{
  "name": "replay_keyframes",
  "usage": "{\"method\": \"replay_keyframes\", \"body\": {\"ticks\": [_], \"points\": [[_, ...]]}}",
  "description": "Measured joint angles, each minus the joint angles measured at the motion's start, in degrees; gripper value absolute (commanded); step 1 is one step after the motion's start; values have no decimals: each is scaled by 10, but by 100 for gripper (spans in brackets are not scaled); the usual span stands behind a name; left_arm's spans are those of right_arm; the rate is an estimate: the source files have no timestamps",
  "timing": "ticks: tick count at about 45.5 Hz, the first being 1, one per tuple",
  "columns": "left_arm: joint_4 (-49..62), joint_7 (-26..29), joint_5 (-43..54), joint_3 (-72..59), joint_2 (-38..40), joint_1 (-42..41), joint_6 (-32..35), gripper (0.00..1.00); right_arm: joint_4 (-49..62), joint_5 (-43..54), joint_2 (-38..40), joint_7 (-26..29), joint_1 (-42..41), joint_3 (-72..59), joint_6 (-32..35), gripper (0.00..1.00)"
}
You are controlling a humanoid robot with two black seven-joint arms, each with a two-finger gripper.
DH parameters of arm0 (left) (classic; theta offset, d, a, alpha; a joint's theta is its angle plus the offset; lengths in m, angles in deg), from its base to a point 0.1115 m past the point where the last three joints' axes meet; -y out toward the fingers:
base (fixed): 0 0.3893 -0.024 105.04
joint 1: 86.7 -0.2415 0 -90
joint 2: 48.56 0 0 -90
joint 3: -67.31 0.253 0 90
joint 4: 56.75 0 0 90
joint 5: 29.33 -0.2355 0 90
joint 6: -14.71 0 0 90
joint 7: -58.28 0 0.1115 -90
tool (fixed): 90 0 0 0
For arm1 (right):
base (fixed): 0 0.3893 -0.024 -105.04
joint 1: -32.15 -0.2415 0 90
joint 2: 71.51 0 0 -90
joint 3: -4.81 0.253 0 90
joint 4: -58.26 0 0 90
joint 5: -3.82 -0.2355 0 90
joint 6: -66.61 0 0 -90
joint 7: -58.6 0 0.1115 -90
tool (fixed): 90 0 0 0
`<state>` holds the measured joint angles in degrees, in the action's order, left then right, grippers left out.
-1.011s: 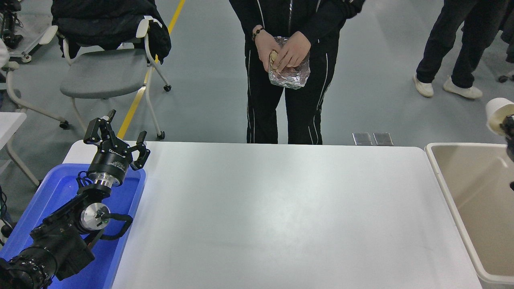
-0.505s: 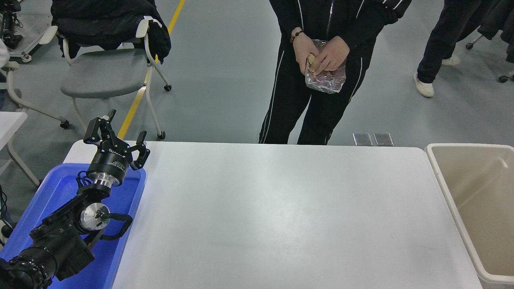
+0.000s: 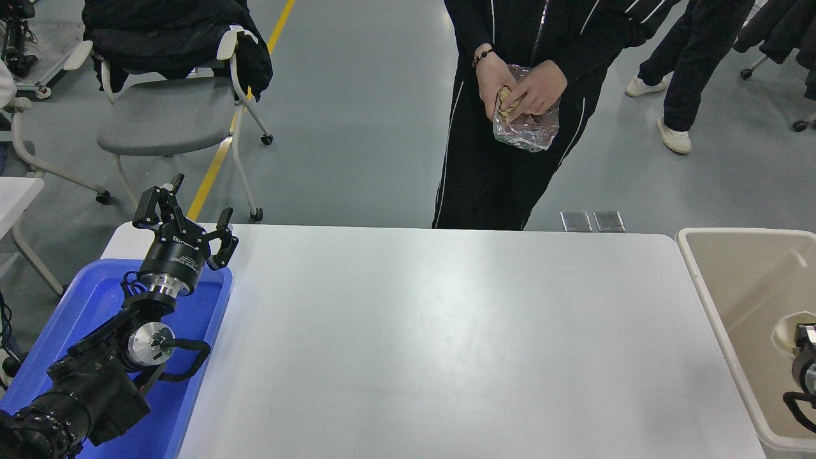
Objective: Dispose of the paper cup in the dustbin
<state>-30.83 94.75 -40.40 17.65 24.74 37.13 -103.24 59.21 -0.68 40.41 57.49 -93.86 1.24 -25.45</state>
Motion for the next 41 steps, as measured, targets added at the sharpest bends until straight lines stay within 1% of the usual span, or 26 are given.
{"method": "replay_keyframes", "body": {"ticks": [1, 3, 6, 7, 8, 11, 32, 41], "points": [[0, 0, 0, 0, 0, 0, 0, 100, 0, 0, -1, 0, 0, 0, -2, 48], [0, 0, 0, 0, 0, 0, 0, 100, 0, 0, -1, 0, 0, 0, -4, 60], [0, 0, 0, 0, 0, 0, 0, 100, 1, 0, -1, -1, -1, 0, -10, 72], [0, 0, 0, 0, 0, 0, 0, 100, 1, 0, -2, -1, -1, 0, -13, 83], [0, 0, 0, 0, 0, 0, 0, 100, 1, 0, -2, -1, -1, 0, -15, 88], [0, 0, 0, 0, 0, 0, 0, 100, 1, 0, -3, -2, -2, 0, -18, 97], [0, 0, 0, 0, 0, 0, 0, 100, 0, -1, -6, -2, -28, 5, -24, 99], [0, 0, 0, 0, 0, 0, 0, 100, 0, -2, -7, -3, -61, 8, -25, 99]]}}
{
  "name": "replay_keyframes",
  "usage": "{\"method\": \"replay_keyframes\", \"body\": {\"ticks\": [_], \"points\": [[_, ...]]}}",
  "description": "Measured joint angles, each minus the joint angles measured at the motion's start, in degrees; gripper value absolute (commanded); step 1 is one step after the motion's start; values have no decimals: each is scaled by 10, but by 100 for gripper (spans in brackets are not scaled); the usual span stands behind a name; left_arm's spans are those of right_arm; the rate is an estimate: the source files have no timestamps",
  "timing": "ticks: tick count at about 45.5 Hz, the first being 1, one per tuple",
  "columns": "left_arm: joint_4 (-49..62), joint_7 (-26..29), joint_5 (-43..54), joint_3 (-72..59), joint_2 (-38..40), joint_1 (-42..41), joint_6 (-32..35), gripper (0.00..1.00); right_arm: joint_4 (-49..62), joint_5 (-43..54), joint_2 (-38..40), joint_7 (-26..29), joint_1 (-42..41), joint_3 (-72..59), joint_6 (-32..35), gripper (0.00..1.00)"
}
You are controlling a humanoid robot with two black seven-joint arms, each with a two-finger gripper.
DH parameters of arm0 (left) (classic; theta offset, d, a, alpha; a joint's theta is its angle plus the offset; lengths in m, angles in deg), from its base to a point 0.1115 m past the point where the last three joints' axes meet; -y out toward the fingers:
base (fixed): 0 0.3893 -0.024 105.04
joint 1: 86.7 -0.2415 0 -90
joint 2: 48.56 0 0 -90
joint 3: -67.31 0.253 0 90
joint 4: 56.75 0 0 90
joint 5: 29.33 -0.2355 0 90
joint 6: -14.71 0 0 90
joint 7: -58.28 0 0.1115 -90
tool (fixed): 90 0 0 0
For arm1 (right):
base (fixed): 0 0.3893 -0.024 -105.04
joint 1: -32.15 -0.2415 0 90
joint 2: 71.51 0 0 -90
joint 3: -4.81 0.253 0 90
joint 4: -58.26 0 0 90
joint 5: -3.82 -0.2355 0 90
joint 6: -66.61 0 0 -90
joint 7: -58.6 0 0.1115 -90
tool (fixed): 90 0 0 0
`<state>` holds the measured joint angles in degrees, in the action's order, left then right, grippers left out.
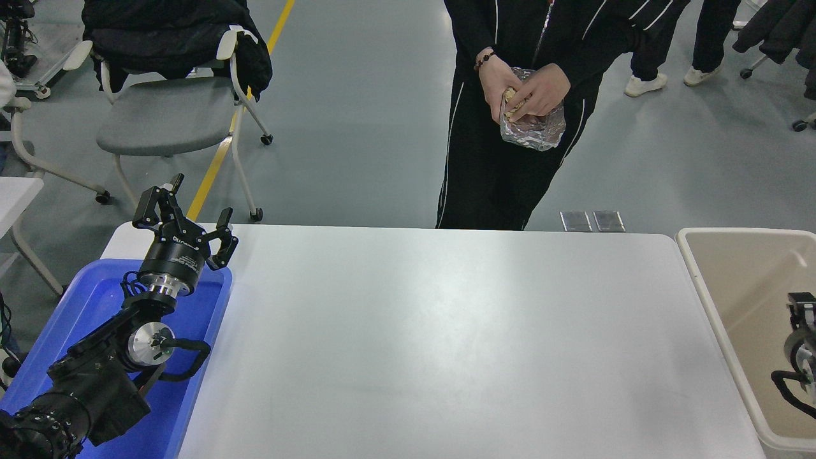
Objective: Dispose of the paper cup in the dustbin
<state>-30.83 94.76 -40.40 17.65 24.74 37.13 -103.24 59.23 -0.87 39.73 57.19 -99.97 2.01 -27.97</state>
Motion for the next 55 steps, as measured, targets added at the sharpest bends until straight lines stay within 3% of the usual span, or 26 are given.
{"method": "replay_keyframes", "body": {"ticks": [25, 42, 55], "points": [[0, 0, 0, 0, 0, 0, 0, 100, -5, -6, -15, 2, -196, 11, 20, 99], [0, 0, 0, 0, 0, 0, 0, 100, -62, -10, -8, -6, -254, 202, 85, 99], [0, 0, 0, 0, 0, 0, 0, 100, -248, -10, 73, -131, -224, 302, 99, 99]]}}
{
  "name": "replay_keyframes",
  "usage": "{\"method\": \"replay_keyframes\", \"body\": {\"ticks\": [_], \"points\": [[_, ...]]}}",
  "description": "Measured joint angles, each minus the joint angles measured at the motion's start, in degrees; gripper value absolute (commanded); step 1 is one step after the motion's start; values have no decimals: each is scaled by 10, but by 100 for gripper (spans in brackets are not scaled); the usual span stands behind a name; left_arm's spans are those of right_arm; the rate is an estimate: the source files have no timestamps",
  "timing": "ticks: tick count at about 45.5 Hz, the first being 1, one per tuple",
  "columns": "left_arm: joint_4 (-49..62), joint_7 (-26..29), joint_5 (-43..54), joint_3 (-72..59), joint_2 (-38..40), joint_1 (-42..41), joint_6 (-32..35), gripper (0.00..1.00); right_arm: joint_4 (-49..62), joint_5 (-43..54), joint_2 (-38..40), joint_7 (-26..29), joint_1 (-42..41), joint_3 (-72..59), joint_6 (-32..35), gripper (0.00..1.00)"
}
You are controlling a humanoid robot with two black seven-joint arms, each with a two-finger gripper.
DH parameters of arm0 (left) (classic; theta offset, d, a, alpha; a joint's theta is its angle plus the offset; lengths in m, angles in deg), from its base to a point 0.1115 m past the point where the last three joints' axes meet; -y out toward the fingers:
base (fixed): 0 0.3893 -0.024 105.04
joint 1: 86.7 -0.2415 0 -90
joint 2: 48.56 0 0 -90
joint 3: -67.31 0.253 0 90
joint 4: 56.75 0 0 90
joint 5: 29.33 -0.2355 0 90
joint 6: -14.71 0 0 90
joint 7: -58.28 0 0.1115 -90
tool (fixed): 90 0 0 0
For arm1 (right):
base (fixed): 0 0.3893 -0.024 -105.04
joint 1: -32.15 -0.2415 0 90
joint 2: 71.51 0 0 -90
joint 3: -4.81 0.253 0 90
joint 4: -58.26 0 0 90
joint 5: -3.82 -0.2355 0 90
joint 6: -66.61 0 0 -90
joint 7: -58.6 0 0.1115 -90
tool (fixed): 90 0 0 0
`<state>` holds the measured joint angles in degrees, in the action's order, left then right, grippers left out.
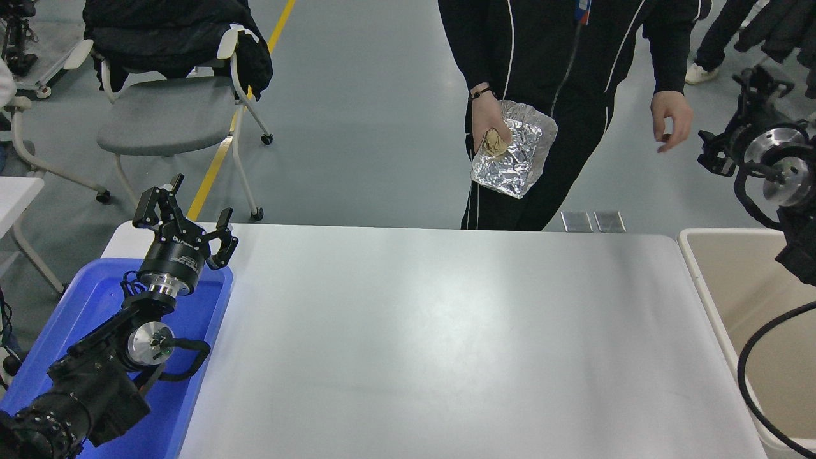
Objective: Dispose of the paper cup in the dustbin
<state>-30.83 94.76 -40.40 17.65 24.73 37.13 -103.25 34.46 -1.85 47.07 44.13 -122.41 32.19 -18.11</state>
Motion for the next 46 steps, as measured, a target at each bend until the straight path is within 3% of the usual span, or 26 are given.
{"method": "replay_keyframes", "body": {"ticks": [11, 17, 32, 46], "points": [[0, 0, 0, 0, 0, 0, 0, 100, -85, 2, 29, -121, 87, 36, 2, 99], [0, 0, 0, 0, 0, 0, 0, 100, -111, 4, 21, -161, 144, 45, 3, 99], [0, 0, 0, 0, 0, 0, 0, 100, -135, 8, -28, -196, 249, 54, 4, 99], [0, 0, 0, 0, 0, 0, 0, 100, -139, 9, -52, -203, 286, 59, 5, 99]]}}
